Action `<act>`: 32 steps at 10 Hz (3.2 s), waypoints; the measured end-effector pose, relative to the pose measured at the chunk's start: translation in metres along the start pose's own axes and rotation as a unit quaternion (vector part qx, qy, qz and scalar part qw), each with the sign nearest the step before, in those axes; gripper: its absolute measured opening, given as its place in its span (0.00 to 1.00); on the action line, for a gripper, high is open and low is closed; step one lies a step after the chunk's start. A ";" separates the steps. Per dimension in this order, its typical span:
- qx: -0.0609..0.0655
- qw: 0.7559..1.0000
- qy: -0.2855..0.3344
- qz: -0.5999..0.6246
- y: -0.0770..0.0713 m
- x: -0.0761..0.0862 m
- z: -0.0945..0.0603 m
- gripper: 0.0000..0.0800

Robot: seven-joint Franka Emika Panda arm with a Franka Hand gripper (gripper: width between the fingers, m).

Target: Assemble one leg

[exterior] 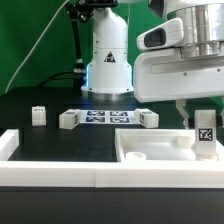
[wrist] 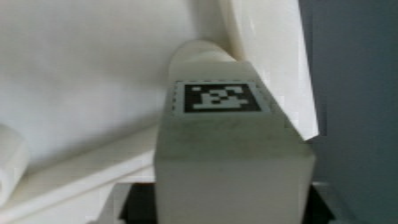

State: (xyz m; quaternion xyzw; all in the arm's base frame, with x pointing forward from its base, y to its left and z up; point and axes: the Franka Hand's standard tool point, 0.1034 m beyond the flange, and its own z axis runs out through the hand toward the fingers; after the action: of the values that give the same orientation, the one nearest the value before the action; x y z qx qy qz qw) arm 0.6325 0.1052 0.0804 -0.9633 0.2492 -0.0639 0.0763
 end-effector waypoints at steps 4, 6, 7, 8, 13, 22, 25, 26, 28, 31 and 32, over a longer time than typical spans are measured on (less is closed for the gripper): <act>-0.018 0.968 0.010 0.249 0.006 -0.002 0.001 0.36; -0.019 0.925 0.013 0.379 0.008 -0.005 0.001 0.36; -0.022 0.906 0.012 0.424 0.008 -0.008 0.001 0.37; -0.023 0.893 0.013 0.448 0.007 -0.010 0.001 0.37; -0.019 0.836 -0.001 0.548 0.007 -0.012 0.001 0.45; -0.026 0.984 -0.015 0.175 0.001 -0.012 -0.002 0.81; -0.040 0.999 -0.014 0.010 -0.005 -0.015 -0.002 0.81; -0.045 0.998 -0.014 -0.045 -0.004 -0.015 -0.001 0.81; -0.055 0.985 -0.017 -0.161 -0.001 -0.014 0.001 0.81; -0.054 0.979 -0.015 -0.195 0.004 -0.010 0.001 0.68; -0.054 0.979 -0.015 -0.195 0.004 -0.010 0.001 0.48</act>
Offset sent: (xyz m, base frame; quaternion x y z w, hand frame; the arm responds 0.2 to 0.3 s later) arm -0.0026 -0.0002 -0.0130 -0.0270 0.0109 0.2295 0.9729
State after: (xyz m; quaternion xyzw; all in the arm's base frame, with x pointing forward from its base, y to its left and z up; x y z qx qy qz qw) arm 0.6219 0.1069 0.0778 -0.9969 0.0583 -0.0500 0.0140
